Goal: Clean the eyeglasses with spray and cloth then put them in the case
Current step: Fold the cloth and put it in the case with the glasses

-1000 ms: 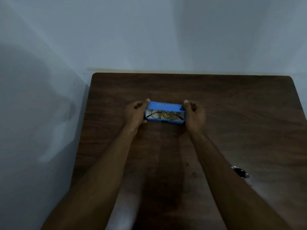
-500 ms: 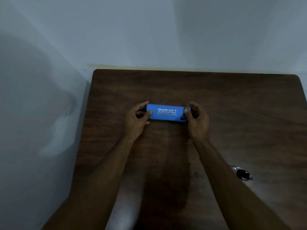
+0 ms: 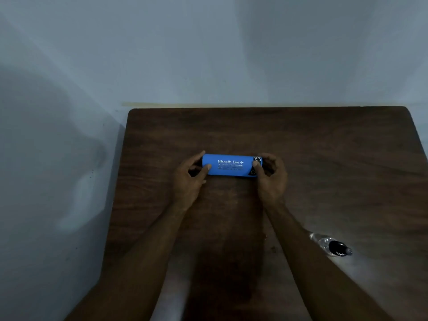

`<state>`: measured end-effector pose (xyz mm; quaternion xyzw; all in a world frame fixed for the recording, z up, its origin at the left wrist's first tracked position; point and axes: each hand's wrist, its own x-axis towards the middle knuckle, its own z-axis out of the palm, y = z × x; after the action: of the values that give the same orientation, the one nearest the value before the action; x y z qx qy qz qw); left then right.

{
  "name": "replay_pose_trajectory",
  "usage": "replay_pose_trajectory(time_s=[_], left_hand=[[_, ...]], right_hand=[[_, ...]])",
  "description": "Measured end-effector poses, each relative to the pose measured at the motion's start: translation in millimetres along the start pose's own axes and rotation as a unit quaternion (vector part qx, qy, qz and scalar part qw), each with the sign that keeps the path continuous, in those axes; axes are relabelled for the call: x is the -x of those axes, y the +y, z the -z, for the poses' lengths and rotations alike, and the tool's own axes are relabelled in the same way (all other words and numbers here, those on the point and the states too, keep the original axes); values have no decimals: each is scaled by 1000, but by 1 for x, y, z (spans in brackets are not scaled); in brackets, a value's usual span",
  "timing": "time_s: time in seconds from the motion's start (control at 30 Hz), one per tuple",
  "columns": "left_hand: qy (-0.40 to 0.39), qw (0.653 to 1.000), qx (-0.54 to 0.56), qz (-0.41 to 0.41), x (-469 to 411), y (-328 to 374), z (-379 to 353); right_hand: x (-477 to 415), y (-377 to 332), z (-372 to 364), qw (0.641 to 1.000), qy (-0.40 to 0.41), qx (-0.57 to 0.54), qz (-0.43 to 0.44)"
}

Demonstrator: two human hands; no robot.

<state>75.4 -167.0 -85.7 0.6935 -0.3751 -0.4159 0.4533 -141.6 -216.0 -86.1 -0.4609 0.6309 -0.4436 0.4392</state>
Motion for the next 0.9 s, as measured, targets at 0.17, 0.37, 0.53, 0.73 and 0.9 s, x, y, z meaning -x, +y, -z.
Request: replay_pose_trajectory(time_s=[0.17, 0.37, 0.53, 0.73, 0.9], left_hand=[[28, 998, 49, 2, -8, 3, -7], [101, 992, 69, -37, -83, 32, -16], [122, 992, 25, -32, -129, 26, -20], [135, 990, 15, -33, -136, 21, -22], [144, 989, -11, -39, -128, 11, -17]], right_hand=[[-8, -5, -11, 999, 37, -20, -5], [-81, -37, -47, 995, 50, 55, 60], [-119, -43, -73, 993, 35, 104, 47], [-124, -40, -79, 992, 26, 116, 36], [-112, -40, -74, 996, 27, 84, 17]])
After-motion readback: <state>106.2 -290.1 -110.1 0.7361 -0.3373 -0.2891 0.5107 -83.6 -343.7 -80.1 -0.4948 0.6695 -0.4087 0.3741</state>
